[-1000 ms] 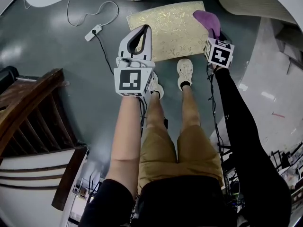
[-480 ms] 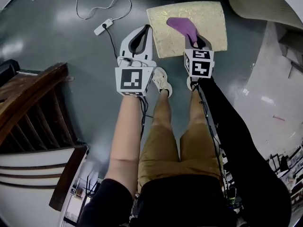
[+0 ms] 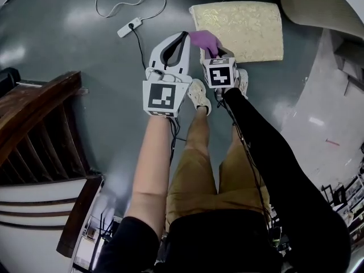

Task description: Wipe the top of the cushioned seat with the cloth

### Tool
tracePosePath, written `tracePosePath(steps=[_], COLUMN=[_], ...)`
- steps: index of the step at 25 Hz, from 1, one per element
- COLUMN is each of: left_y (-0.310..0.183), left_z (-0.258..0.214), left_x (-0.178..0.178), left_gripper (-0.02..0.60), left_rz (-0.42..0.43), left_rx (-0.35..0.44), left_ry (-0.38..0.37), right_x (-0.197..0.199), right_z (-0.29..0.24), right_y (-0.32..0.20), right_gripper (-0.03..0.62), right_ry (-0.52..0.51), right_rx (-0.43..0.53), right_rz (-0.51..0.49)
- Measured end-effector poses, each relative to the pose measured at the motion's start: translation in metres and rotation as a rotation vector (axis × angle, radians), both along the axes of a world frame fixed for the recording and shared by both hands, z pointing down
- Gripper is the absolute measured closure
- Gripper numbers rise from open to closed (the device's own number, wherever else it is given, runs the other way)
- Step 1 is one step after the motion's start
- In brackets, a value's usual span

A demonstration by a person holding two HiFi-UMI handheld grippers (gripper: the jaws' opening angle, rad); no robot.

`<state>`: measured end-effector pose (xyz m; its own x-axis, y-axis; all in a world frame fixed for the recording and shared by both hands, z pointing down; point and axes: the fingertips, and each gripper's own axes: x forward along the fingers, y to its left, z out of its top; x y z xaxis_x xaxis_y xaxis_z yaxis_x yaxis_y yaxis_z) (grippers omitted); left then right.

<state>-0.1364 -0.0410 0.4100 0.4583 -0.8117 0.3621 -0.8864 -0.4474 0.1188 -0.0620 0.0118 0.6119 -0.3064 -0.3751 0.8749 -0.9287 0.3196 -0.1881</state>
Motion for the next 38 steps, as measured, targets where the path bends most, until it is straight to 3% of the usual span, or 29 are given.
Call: tracePosePath(steps=[10,31,38], left_y=[0.007,-0.031,-0.04], left_z=[0.003,0.004,0.01], left_x=[0.007,0.12,0.152], left_gripper=[0.574,0.574,0.574], left_rz=[0.041,-0.001,-0.019], left_rx=[-0.01,-0.03,-0.038], left_ry=[0.012,-0.015,-0.029], right_x=[0.032,0.242,0.312], right_z=[0.001,0.001,0.007], right_y=[-0.01,-0.067,-0.078], right_gripper=[0.508,0.508,0.508], right_ry=[0.054,0.097,0.08], right_rx=[0.016,0.032,0.002], right_rz=[0.035,0.188,0.315])
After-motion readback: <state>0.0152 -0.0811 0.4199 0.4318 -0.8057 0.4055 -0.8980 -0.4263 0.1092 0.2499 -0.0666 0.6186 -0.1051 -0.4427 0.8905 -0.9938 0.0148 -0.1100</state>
